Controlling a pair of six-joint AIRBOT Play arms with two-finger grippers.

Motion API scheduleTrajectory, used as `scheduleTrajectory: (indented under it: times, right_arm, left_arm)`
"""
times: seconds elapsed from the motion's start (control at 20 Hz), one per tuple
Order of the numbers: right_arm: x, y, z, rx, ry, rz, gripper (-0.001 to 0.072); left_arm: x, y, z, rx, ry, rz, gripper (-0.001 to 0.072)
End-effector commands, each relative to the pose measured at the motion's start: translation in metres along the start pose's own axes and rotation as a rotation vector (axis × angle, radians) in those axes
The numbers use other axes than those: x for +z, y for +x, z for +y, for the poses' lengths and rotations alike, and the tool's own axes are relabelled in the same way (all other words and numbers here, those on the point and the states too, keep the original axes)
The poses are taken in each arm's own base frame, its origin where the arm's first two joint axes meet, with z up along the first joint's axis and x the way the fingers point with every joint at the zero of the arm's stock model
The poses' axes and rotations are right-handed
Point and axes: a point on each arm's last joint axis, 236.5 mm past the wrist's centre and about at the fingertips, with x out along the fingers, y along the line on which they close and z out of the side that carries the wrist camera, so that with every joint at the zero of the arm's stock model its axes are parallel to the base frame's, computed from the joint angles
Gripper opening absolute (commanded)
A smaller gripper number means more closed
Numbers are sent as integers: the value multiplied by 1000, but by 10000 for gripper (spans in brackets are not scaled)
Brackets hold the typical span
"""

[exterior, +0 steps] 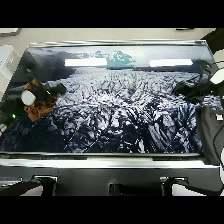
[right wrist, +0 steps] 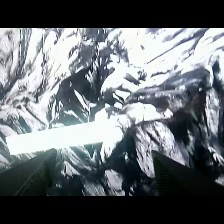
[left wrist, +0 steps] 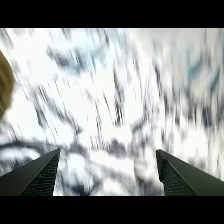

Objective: Fold the clothes and pants, and hang the long-sleeved shirts on hangers.

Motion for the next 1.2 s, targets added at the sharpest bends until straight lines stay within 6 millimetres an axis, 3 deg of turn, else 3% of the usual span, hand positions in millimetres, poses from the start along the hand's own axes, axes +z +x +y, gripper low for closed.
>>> scheduleTrajectory:
  times: [0.0,0.1,0.15,0.2,0.3,0.45,0.55,0.7,0.9,1.0,1.05,1.15]
  right_arm:
    - [15,-1,1,3,-3,-65,688]
    - [12,0,1,3,-3,-53,687]
    - [10,0,1,3,-2,-44,686]
    - [9,1,1,3,-2,-37,674]
    - [6,1,2,7,1,-24,669]
    - [2,1,2,8,1,-9,669]
    - [1,1,2,7,2,-4,669]
    - [-4,1,2,9,3,18,669]
    - [-18,0,3,13,6,78,670]
    - [-26,-1,6,23,9,109,670]
    - [-29,-1,7,29,12,123,670]
    - [-34,-2,9,38,14,144,671]
  left_arm:
    - [82,-2,80,117,-278,-74,711]
    - [51,-15,158,307,-408,162,711]
    - [32,-20,185,359,-473,251,711]
    - [16,-21,204,375,-522,313,711]
    - [6,-12,220,341,-581,331,712]
    - [1,17,222,265,-642,297,712]
    - [-18,37,219,239,-657,352,712]
    - [-44,67,198,117,-685,451,714]
    - [-29,87,194,97,-651,360,712]
    - [-31,90,193,99,-649,362,707]
    - [-37,90,193,101,-648,385,637]
    - [-51,90,191,95,-597,433,361]
